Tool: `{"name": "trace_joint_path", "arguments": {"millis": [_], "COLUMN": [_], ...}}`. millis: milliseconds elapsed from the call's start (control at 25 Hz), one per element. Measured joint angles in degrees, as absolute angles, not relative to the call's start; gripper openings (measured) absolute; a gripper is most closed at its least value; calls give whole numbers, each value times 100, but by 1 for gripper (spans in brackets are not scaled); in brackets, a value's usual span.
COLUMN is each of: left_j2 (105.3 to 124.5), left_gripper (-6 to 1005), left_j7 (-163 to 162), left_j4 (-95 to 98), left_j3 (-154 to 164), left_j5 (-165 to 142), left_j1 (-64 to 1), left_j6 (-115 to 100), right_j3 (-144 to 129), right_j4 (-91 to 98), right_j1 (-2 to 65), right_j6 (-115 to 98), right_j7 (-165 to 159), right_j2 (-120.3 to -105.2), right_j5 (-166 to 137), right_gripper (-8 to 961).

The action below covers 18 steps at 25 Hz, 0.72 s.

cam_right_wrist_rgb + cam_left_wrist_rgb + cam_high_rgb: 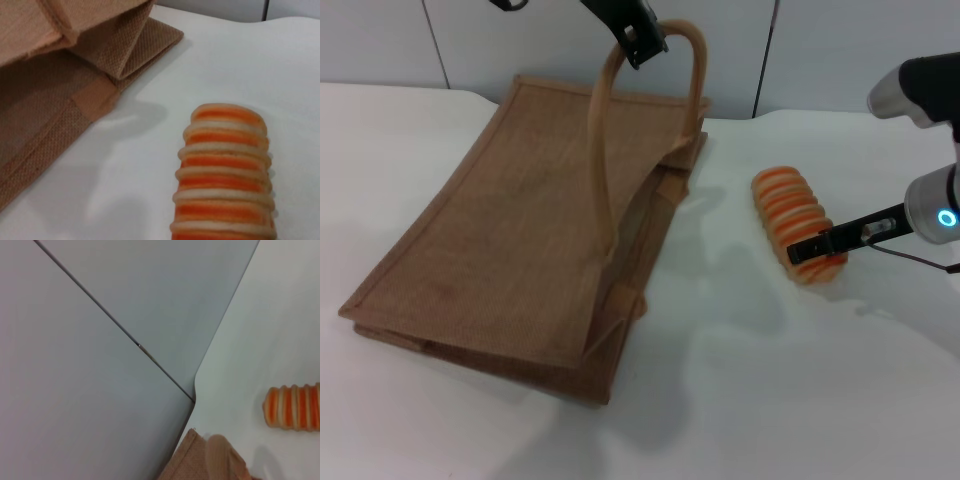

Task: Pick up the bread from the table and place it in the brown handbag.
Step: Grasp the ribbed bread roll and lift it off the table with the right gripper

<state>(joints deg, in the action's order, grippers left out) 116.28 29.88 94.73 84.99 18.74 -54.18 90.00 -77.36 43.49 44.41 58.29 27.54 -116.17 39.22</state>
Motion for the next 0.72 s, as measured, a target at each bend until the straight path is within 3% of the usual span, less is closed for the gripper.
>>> {"name": "trace_joint_path", "arguments": {"millis": [480, 720], "left_j2": [11628, 11628], "left_gripper": [110, 110], "left_j7": [2988, 2988], "left_j4": [9465, 9456], "left_j3": [8499, 8486], "left_j5": [1846, 1845], "left_j1": [-5403, -5356], "left_j6": [8984, 8922], "right_j3": [-7750, -7768], "right_j4": [4346, 4412], "right_j1": [4467, 4466], "right_j6": [5881, 5858], "right_j7": [2724, 2749], "right_j2": [-11610, -11610], "right_j5": [3892, 3875], "right_gripper": [729, 633]}}
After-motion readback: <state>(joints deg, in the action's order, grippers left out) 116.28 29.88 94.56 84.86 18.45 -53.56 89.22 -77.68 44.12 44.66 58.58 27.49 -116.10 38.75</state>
